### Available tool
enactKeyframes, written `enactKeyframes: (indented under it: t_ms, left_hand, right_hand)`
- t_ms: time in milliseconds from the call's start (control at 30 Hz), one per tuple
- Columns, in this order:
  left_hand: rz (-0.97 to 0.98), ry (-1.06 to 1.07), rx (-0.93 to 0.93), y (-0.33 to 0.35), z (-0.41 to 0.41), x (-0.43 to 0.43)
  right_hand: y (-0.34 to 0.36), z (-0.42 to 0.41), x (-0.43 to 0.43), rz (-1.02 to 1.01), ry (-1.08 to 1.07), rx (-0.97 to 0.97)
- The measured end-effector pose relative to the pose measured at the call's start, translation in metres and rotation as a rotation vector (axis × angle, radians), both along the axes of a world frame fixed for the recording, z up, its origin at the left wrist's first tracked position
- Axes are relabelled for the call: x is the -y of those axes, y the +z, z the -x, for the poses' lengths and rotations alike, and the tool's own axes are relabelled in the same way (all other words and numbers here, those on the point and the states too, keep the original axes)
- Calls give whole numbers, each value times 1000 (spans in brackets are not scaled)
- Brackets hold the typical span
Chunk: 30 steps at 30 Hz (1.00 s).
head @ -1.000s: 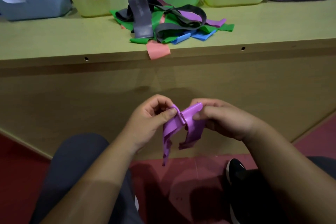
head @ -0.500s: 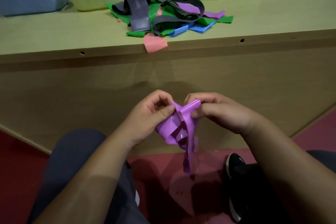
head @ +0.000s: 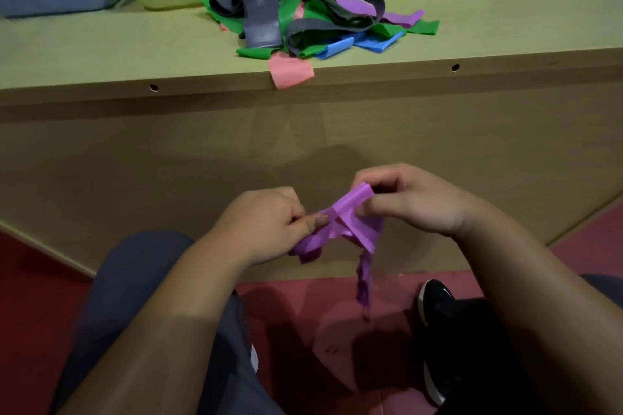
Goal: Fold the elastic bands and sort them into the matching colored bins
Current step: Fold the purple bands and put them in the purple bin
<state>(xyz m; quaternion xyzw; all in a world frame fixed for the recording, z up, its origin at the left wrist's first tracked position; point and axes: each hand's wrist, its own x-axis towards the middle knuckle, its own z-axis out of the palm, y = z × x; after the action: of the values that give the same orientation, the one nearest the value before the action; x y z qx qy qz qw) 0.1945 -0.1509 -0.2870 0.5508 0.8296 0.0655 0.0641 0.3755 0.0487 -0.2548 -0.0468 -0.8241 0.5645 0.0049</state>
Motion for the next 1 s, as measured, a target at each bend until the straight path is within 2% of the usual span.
enactKeyframes:
  t_ms: [67, 133, 233, 333, 433, 567, 633, 700, 767, 867, 967, 1000]
  left_hand:
    - [134, 111, 22, -13, 4, 0]
    - [261, 157, 141, -21, 2, 1]
    - [350, 103, 314, -23, 1, -1]
    - [208, 30, 597, -14, 9, 5]
    - [-30, -101, 849, -2, 14, 8]
    - [-409, -54, 1371, 12, 2, 8]
    - [-488, -56, 1485, 16, -3, 8]
    - [-443, -37, 1443, 18, -3, 9]
    - [-335, 6, 1301, 18, -1, 10]
    - [-111, 72, 1021, 13, 8, 12]
    - [188, 165, 551, 2, 18, 12]
    - [282, 214, 459, -2, 19, 12]
  right_hand:
    - [-3, 0, -3, -170, 41, 128]
    - [-7, 0, -2, -289, 87, 243]
    - [-10, 1, 4, -324, 137, 343]
    - [-9, 1, 5, -279, 136, 374]
    - [-8, 1, -1, -187, 118, 307]
    - [-4, 0, -3, 109, 84, 107]
    - [-3, 1, -3, 296, 50, 2]
    - [-3, 2, -5, 433, 24, -49]
    - [-4, 1, -7, 423, -14, -54]
    - [-5, -2, -13, 235, -98, 25]
    - [-5, -5, -18, -55, -115, 168]
    - [-5, -6, -18, -147, -105, 208]
